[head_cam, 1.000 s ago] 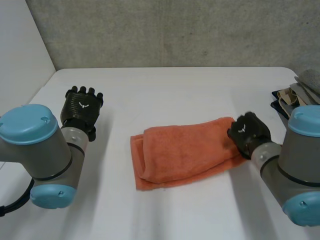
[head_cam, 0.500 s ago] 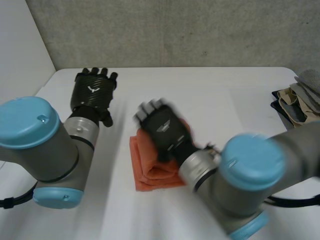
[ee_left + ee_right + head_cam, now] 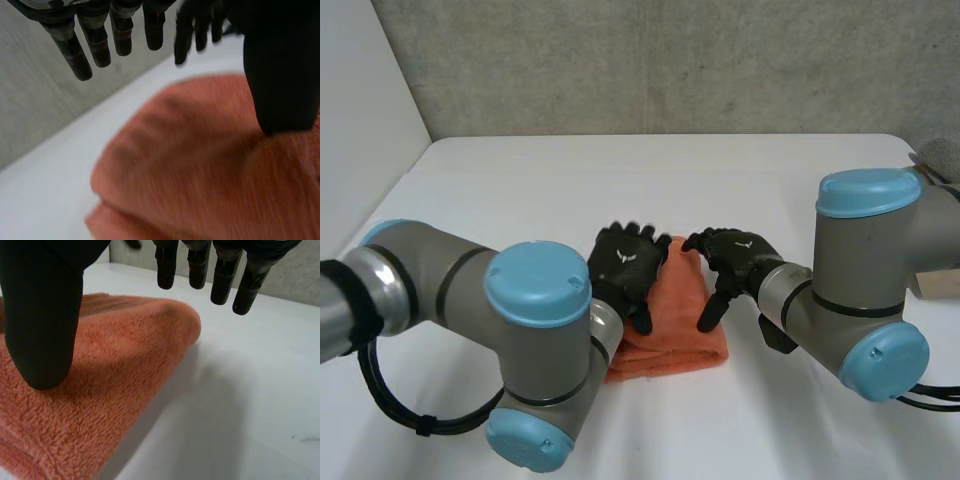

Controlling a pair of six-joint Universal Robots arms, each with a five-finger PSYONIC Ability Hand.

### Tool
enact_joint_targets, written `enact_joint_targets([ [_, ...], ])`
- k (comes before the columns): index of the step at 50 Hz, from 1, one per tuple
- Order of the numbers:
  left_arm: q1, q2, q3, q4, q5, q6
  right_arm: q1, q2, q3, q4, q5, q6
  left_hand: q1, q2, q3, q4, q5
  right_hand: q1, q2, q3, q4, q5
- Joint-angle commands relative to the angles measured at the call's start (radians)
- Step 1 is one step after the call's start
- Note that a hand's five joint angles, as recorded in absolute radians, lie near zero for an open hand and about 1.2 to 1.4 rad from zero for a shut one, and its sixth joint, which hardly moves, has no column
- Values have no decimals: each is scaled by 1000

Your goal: Fold the laundry.

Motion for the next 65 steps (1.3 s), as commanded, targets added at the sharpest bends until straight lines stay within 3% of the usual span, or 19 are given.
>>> enact_joint_targets([
  [1,22,-28,1,-76,-85,57,9,12,-1,-14,-16,-70,37,25,20,26,7,-25,-45,-38,-58,-65],
  [6,44,-28,-15,-82,-131,122,10,40,-18,-14,-25,-140,37,25,20,26,7,-25,-45,-38,-58,-65],
  [15,45,-27,-35,-80,-127,143,10,133,-71,-6,-11,-234,29,16,11,17,-2,-25,-45,-38,-58,-65],
  [22,45,33,-9,-80,-119,145,10,34,-59,-14,-13,-235,26,13,8,14,-5,-25,-45,-38,-58,-65],
  [25,59,131,-1,-79,-67,142,6,-43,-25,-34,-13,-229,34,22,17,23,4,-25,-45,-38,-58,-65],
  [31,116,303,13,-105,170,105,9,-187,106,-132,4,-234,140,127,123,128,109,-25,-45,-38,-58,-65],
  [33,130,332,16,-141,241,84,16,-236,157,-159,13,-234,149,136,131,137,118,-25,-45,-38,-58,-65],
  [36,171,375,33,-262,416,39,33,-293,264,-231,19,-249,128,116,111,117,98,-25,-45,-38,-58,-65],
  [41,217,380,44,-353,553,8,139,-283,404,-405,25,-289,93,81,76,82,63,-25,-45,-38,-58,-65],
  [46,223,382,48,-363,565,7,219,-180,447,-512,32,-349,81,69,64,70,51,-25,-45,-38,-58,-65],
  [55,223,388,48,-361,563,5,239,-40,423,-598,136,-424,73,60,55,61,42,-25,-45,-38,-58,-65],
  [65,225,386,47,-361,563,2,239,-10,410,-677,154,-430,75,63,58,64,45,-25,-45,-38,-58,-65],
])
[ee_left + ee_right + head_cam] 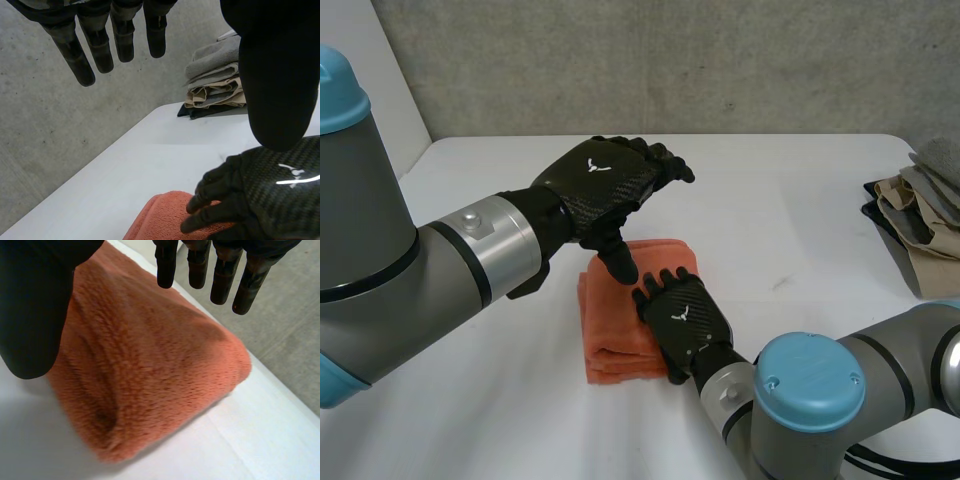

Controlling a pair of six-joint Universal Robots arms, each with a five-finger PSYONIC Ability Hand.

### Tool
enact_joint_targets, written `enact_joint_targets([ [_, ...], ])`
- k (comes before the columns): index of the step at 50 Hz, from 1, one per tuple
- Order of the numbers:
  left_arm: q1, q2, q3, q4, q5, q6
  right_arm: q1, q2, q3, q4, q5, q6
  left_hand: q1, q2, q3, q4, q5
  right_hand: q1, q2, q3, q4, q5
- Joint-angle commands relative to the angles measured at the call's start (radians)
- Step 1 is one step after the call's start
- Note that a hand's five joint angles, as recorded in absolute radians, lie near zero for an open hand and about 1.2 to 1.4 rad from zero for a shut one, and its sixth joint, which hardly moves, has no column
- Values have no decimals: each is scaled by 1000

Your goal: Fold the laundry.

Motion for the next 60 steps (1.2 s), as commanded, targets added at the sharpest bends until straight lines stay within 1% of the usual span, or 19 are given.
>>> enact_joint_targets([
  [1,1,-3,-1,0,-1,-2,-3,19,-15,-29,5,1,-4,-1,0,1,7,-18,-45,-38,-58,-59],
  [9,1,-3,-3,0,-1,-2,-3,71,-55,-17,2,-7,-4,-1,0,1,7,-18,-45,-38,-58,-59],
  [20,0,-4,-6,0,-1,-1,-4,79,-98,-14,0,-13,-1,2,3,4,10,-18,-45,-38,-58,-59],
  [30,1,-4,-9,0,-1,-1,-15,60,-69,56,-3,-5,2,5,5,7,13,-18,-45,-38,-58,-59],
  [35,1,-6,-9,0,1,-1,-12,53,-75,63,-8,-4,2,5,5,7,13,-18,-45,-38,-58,-59],
  [41,1,-9,-12,0,1,-1,-10,65,-92,50,-11,-10,5,8,8,10,16,-18,-45,-38,-58,-59],
  [47,1,-10,-12,0,1,-1,-10,113,-148,55,-6,-10,5,8,8,10,16,-18,-45,-38,-58,-59],
  [54,1,-12,-12,0,-1,-1,-10,129,-199,50,-11,-8,5,8,8,10,16,171,144,151,131,130],
  [60,3,-12,-12,0,1,-1,-12,146,-245,53,-14,-2,8,11,11,13,19,260,233,240,220,219],
])
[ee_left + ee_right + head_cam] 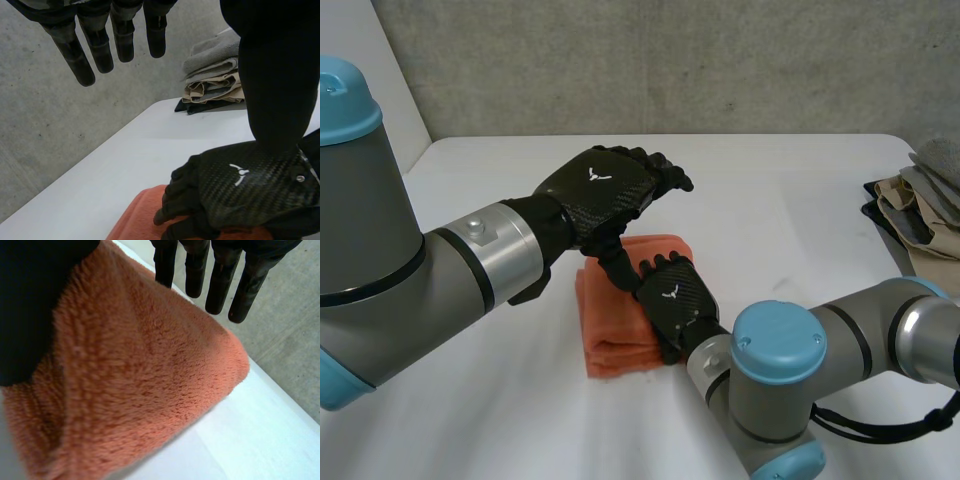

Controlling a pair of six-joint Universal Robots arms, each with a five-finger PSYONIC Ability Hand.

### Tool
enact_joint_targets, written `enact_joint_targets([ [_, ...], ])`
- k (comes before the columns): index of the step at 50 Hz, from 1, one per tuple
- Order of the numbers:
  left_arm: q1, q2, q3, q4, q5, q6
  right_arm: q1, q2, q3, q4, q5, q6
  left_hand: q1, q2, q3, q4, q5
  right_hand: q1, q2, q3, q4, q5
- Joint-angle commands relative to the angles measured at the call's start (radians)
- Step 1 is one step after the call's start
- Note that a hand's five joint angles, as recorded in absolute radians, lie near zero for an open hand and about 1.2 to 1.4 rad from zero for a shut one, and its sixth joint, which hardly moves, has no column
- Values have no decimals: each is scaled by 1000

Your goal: Fold the laundry.

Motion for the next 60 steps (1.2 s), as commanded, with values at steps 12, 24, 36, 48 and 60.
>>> enact_joint_targets([
  [12,5,6,2,0,0,0,-3,82,-156,5,-52,1,13,16,17,18,25,1123,1081,1076,1075,1100],
  [24,48,12,8,0,-1,-2,-198,-19,-132,24,-107,-30,16,19,20,21,28,1123,1081,1076,1075,1100],
  [36,60,20,8,0,-1,-2,-422,-48,-175,4,-383,-131,16,19,20,21,28,1123,1081,1076,1075,1100],
  [48,74,24,8,2,-1,-2,-567,-91,-428,-63,-531,6,19,22,23,24,31,1123,1081,1076,1075,1100],
  [60,72,24,6,2,-1,-3,-902,-139,-575,-297,-598,414,22,25,26,27,34,1123,1081,1076,1075,1100],
])
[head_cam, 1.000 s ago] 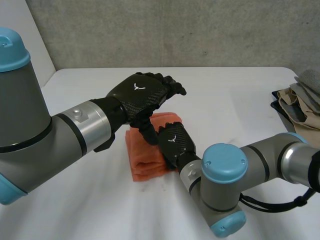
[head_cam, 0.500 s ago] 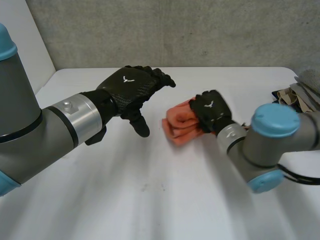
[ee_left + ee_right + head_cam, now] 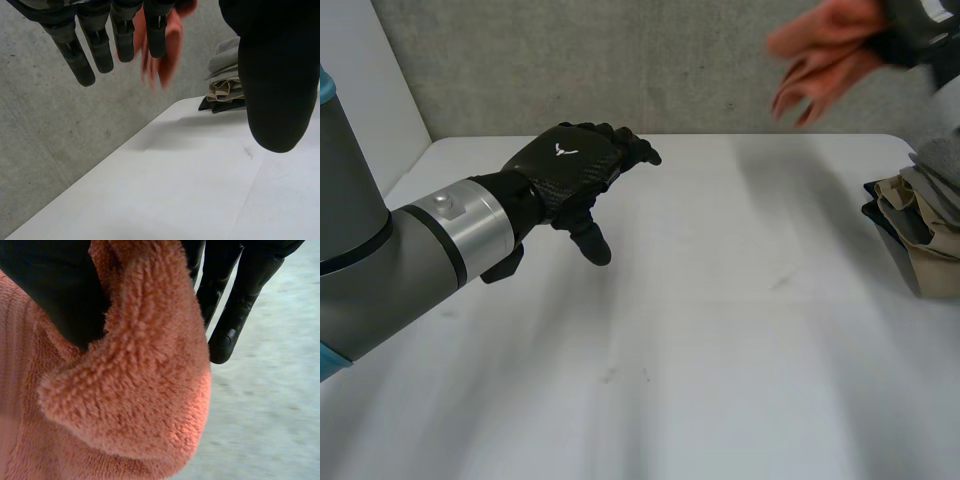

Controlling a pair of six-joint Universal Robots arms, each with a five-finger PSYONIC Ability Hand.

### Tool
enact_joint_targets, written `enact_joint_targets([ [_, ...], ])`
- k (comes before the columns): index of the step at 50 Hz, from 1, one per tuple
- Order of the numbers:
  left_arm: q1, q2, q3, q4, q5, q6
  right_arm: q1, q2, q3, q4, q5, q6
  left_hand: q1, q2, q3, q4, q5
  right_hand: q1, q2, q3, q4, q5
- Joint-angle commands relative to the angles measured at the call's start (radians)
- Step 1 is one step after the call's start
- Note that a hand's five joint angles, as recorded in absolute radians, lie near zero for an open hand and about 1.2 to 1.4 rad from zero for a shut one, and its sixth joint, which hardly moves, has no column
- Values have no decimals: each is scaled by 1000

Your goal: Fold the laundry.

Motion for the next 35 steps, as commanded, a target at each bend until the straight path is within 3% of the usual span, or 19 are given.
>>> enact_joint_targets([
  [1,-1,-1,-3,0,0,-1,-197,-3,-56,-107,-71,191,22,25,26,27,34,509,236,236,208,311],
  [19,2,-6,-8,0,-3,-1,-540,118,152,-248,-462,214,25,28,29,30,37,509,236,236,208,311],
  [27,-7,-6,-14,0,-25,-1,-640,128,209,-279,-505,215,28,31,32,33,40,509,236,236,208,311],
  [35,-9,-7,-16,0,-25,-1,-643,129,237,-270,-519,206,28,31,32,33,40,509,236,236,208,311],
])
